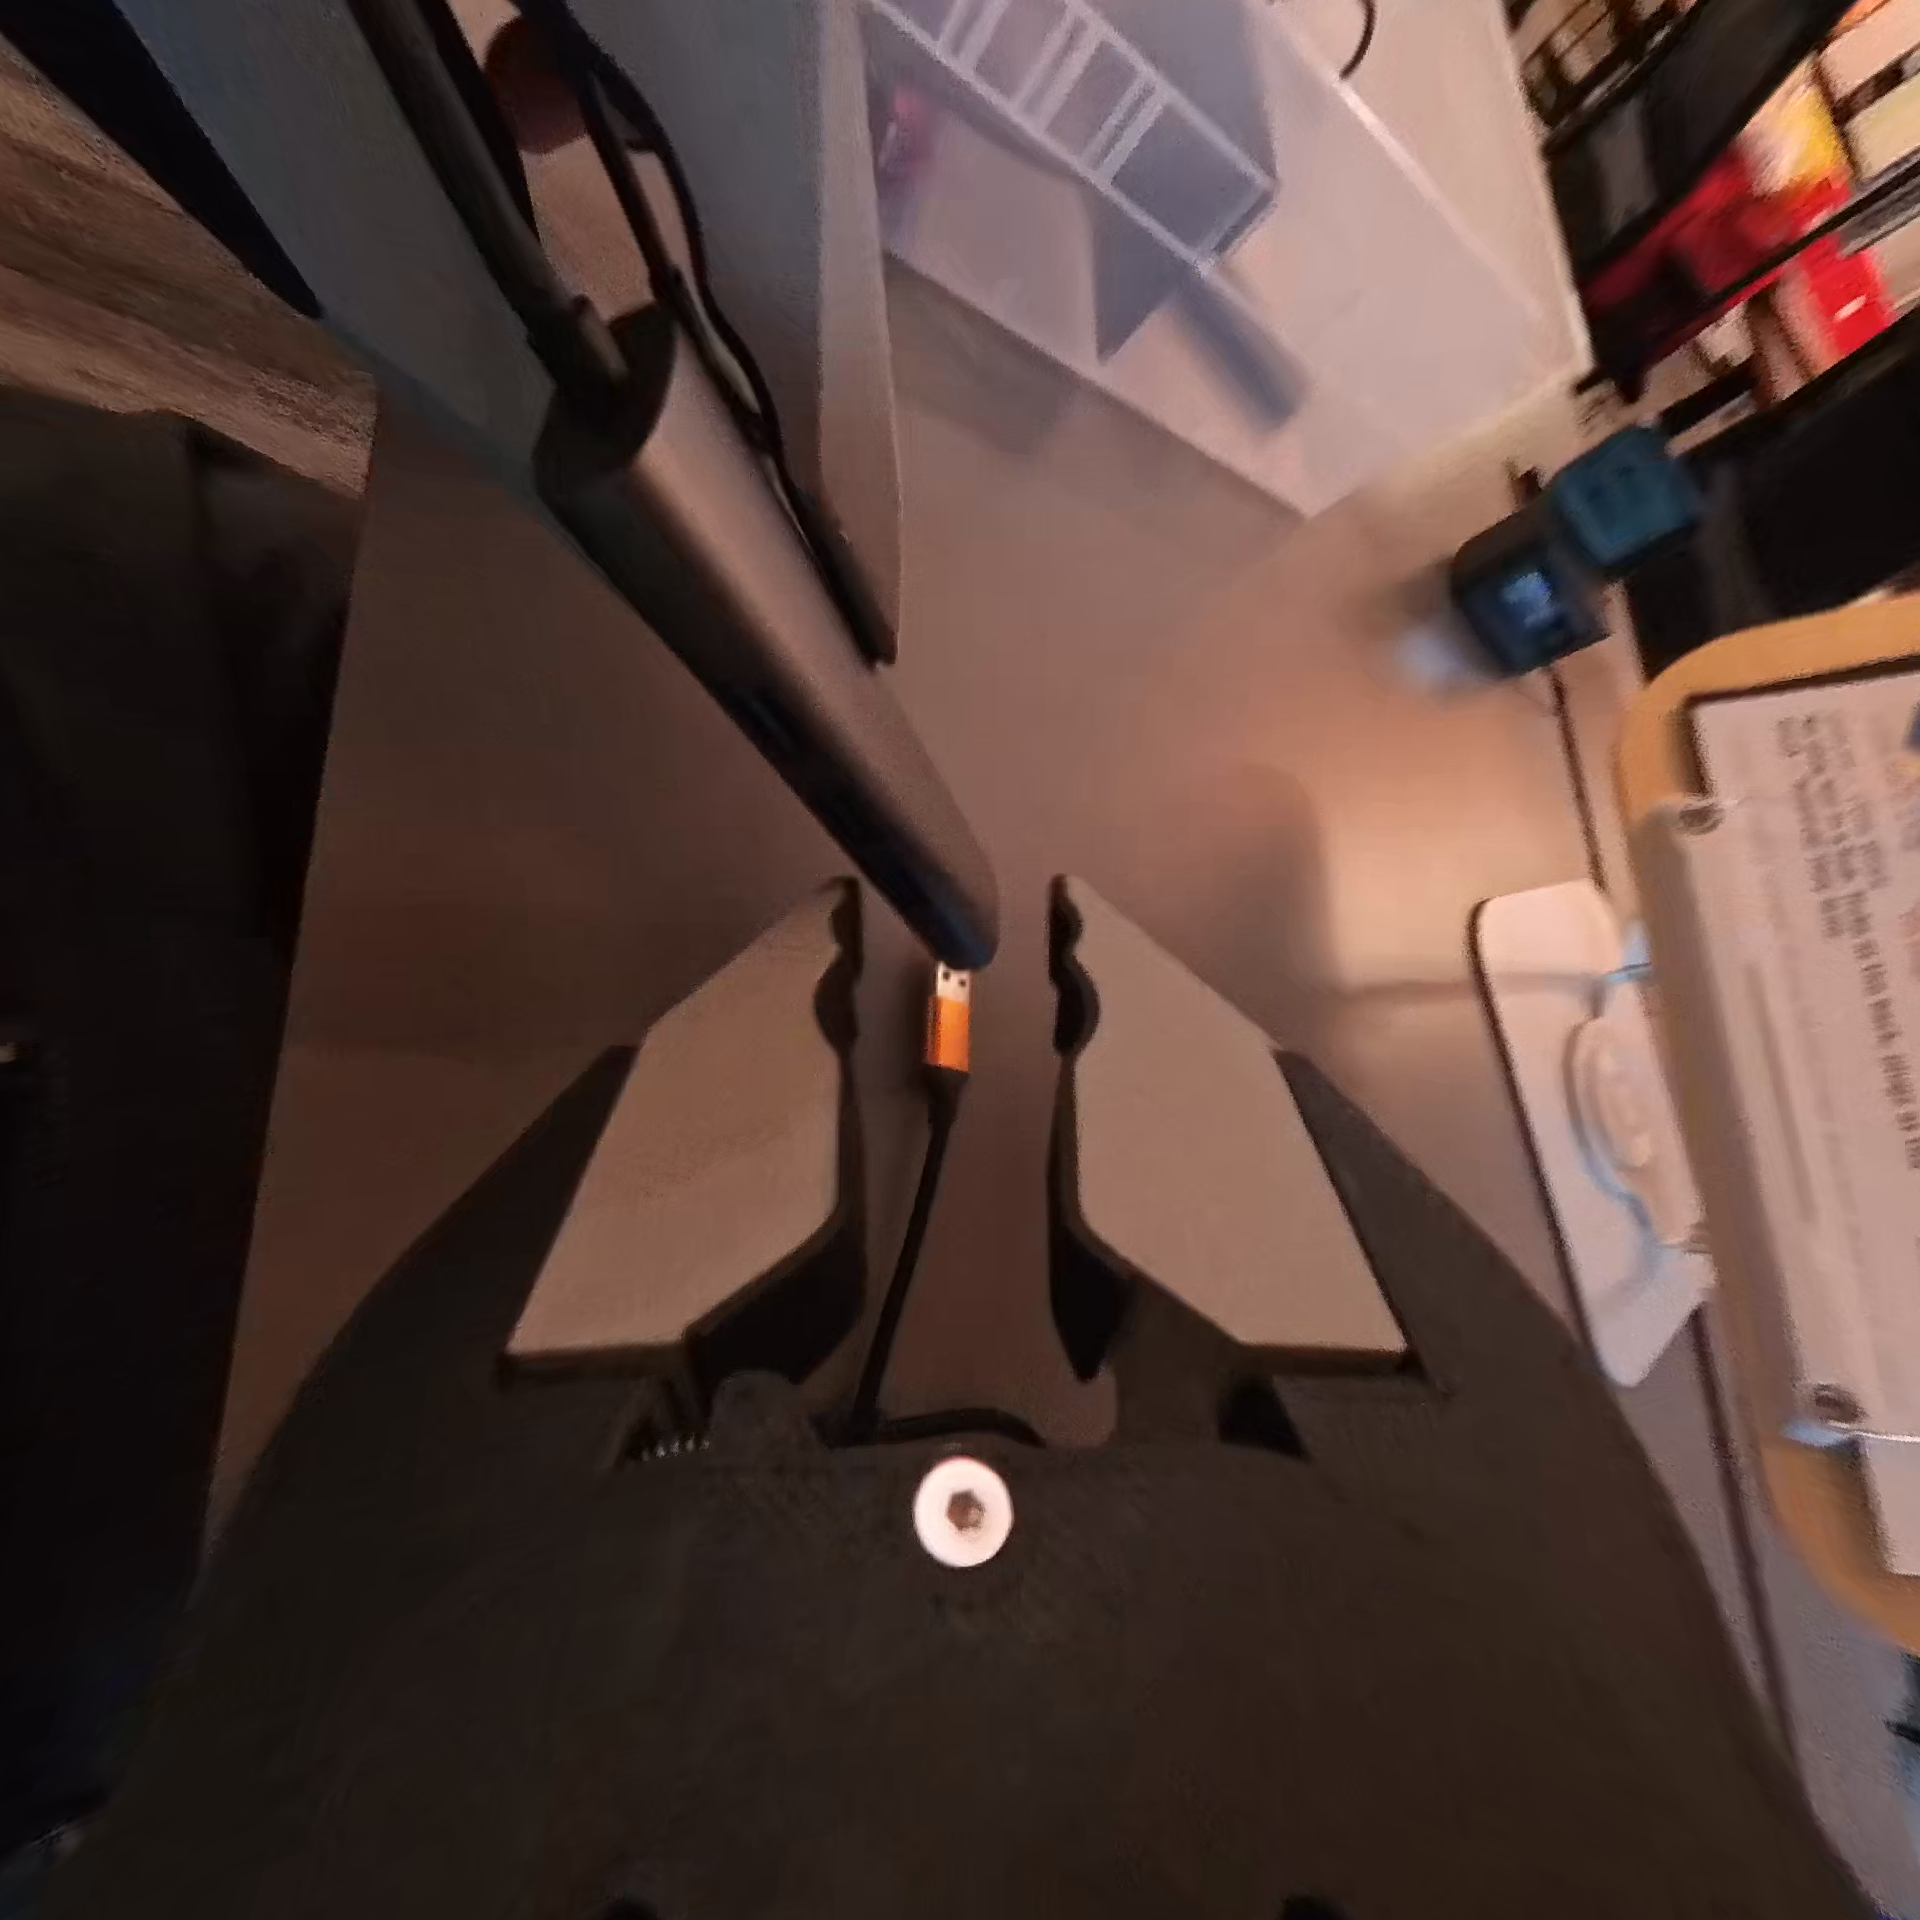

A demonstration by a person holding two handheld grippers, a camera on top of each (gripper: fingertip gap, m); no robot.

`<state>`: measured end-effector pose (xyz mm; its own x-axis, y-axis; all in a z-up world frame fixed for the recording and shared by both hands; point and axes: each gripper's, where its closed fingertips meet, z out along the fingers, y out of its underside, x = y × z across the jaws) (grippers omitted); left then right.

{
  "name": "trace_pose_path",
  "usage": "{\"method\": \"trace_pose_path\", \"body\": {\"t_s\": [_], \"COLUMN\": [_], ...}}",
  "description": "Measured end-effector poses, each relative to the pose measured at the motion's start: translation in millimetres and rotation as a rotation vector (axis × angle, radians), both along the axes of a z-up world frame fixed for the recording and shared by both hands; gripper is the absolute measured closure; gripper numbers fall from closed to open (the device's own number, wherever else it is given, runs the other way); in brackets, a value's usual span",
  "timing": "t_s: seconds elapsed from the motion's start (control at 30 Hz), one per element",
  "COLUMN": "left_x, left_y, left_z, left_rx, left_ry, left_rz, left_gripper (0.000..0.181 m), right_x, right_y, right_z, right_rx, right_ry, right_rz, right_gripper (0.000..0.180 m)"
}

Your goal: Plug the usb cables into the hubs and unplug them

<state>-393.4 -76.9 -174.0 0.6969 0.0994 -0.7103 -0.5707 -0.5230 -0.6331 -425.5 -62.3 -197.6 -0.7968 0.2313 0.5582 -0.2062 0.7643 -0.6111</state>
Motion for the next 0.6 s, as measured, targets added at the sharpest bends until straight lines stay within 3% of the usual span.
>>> {"method": "trace_pose_path", "body": {"t_s": [0.1,0.2,0.4,0.6], "left_x": [4,11,-5,-8], "left_y": [0,3,6,6], "left_z": [7,11,-15,-24], "left_rx": [0.028,0.056,-0.103,-0.120], "left_ry": [-0.022,-0.049,-0.021,-0.026], "left_rz": [-0.013,-0.052,0.065,0.082], "left_gripper": [0.169,0.169,0.167,0.167], "right_x": [5,12,14,14], "right_y": [-5,-10,-11,-12], "right_z": [1,2,-7,-12], "right_rx": [0.043,0.045,0.049,0.060], "right_ry": [0.096,0.120,0.077,0.065], "right_rz": [0.038,0.076,0.095,0.094], "right_gripper": [0.167,0.168,0.168,0.168]}}
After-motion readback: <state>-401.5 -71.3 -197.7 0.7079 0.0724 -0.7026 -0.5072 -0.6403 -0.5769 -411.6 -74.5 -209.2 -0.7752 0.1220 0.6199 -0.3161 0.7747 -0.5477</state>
